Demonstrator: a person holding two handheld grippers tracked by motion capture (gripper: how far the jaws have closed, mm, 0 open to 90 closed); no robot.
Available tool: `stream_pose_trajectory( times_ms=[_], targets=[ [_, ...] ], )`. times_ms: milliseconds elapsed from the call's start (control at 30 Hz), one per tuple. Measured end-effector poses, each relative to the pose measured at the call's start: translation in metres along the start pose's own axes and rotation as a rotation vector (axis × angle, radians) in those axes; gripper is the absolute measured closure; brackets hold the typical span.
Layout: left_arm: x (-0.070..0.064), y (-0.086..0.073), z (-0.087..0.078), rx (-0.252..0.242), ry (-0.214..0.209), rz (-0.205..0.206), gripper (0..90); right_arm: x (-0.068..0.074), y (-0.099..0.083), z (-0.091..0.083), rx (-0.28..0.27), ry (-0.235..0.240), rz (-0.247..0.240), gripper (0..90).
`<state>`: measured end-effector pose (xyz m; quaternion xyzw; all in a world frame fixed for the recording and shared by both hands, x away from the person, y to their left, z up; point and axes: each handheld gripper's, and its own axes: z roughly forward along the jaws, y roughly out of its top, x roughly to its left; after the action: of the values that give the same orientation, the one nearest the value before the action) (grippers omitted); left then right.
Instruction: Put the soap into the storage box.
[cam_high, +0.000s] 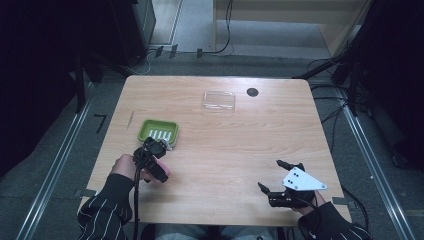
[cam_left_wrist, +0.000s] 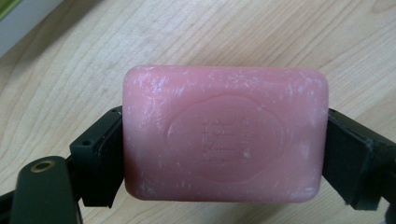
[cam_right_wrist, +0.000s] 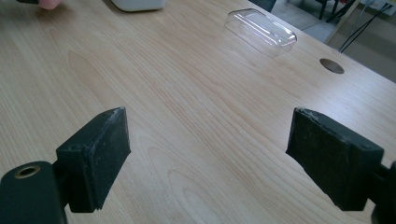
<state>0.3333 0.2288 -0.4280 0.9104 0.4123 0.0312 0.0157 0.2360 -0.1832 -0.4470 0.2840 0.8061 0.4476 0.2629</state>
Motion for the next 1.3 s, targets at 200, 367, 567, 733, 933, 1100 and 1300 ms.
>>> stream_pose_trajectory(
  times_ms=[200, 367, 567, 733, 933, 1100, 1300],
  targets=[
    [0.005, 0.001, -0.007, -0.015, 0.008, -0.019, 13.8, 0.0, 0.0, 0.0, 0.0, -0.001, 0.0, 13.8],
    [0.008, 0.001, -0.009, -0.025, 0.009, -0.033, 13.8, 0.0, 0.0, 0.0, -0.001, -0.001, 0.0, 13.8],
    [0.011, 0.002, -0.01, -0.033, 0.01, -0.046, 13.8, 0.0, 0.0, 0.0, -0.001, 0.0, 0.0, 13.8],
    [0.013, 0.003, -0.011, -0.039, 0.008, -0.043, 13.8, 0.0, 0.0, 0.0, 0.0, 0.0, -0.001, 13.8],
    [0.017, 0.007, -0.011, -0.035, -0.003, -0.048, 13.8, 0.0, 0.0, 0.0, 0.0, 0.003, 0.0, 13.8],
    [0.02, 0.009, -0.013, -0.043, -0.002, -0.059, 13.8, 0.0, 0.0, 0.0, 0.0, 0.004, -0.001, 13.8],
    [0.022, 0.013, -0.014, -0.043, -0.005, -0.07, 13.9, 0.0, 0.0, 0.0, 0.0, 0.004, 0.0, 13.8]
  ],
)
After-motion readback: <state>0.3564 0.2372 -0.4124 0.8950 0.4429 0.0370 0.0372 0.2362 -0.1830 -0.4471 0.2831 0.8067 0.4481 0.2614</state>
